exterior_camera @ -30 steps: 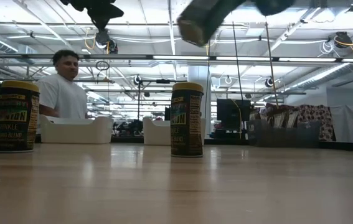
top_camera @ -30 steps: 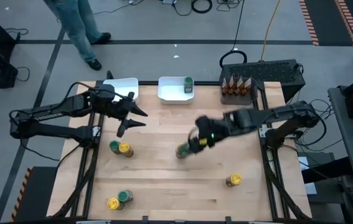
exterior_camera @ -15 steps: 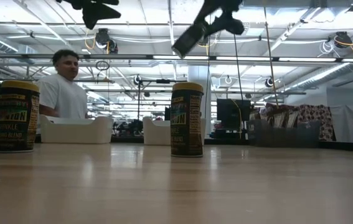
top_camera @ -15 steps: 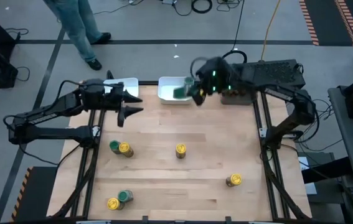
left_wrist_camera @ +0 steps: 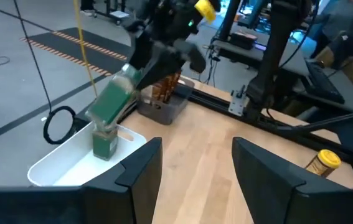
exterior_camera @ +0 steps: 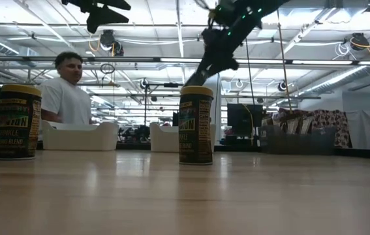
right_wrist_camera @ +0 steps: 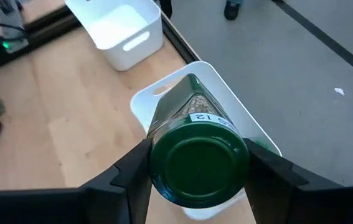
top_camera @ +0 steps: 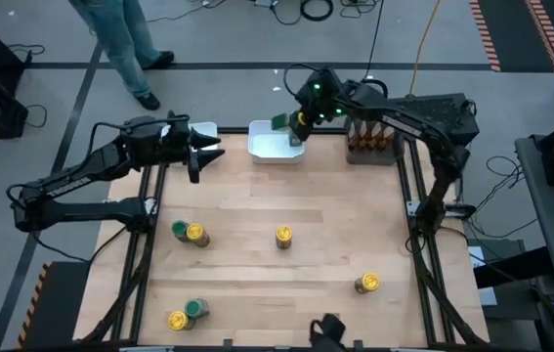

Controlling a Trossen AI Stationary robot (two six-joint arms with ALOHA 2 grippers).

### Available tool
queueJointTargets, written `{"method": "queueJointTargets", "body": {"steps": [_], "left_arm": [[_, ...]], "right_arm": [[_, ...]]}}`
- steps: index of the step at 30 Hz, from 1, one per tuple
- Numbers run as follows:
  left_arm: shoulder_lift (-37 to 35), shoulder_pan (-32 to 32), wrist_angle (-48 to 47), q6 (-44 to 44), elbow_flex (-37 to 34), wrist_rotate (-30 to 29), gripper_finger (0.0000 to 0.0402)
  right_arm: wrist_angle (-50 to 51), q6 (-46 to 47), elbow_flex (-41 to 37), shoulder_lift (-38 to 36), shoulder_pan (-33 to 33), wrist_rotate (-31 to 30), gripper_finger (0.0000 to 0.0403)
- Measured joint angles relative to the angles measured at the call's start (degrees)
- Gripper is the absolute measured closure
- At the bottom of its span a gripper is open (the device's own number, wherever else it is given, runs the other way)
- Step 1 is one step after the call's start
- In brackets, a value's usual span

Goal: Sort spices by type
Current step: Put the bottom right green seasoning bottle into the right white bin

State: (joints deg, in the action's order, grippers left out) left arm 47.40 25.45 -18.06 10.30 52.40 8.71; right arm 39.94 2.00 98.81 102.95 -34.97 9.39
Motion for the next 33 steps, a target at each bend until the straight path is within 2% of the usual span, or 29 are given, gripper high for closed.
{"method": "queueJointTargets", "body": {"steps": [4,12,15,33], "left_arm": [[0.30,0.99,-0.11,1.35,0.00,-0.38,0.0203],[0.50,1.96,-0.34,1.42,0.00,-0.66,0.0203],[0.50,1.96,-0.42,1.38,0.00,-0.68,0.0203],[0.50,1.95,-2.01,1.01,0.00,-0.68,0.0203]], "right_arm": [[2.76,-1.18,6.91,6.64,0.03,-0.16,0.0215],[17.09,0.28,29.56,21.53,0.08,-0.35,0.0215],[20.73,0.50,35.68,25.95,0.22,-0.60,0.0215],[21.78,1.67,35.02,32.51,0.88,-5.01,0.0215]]}}
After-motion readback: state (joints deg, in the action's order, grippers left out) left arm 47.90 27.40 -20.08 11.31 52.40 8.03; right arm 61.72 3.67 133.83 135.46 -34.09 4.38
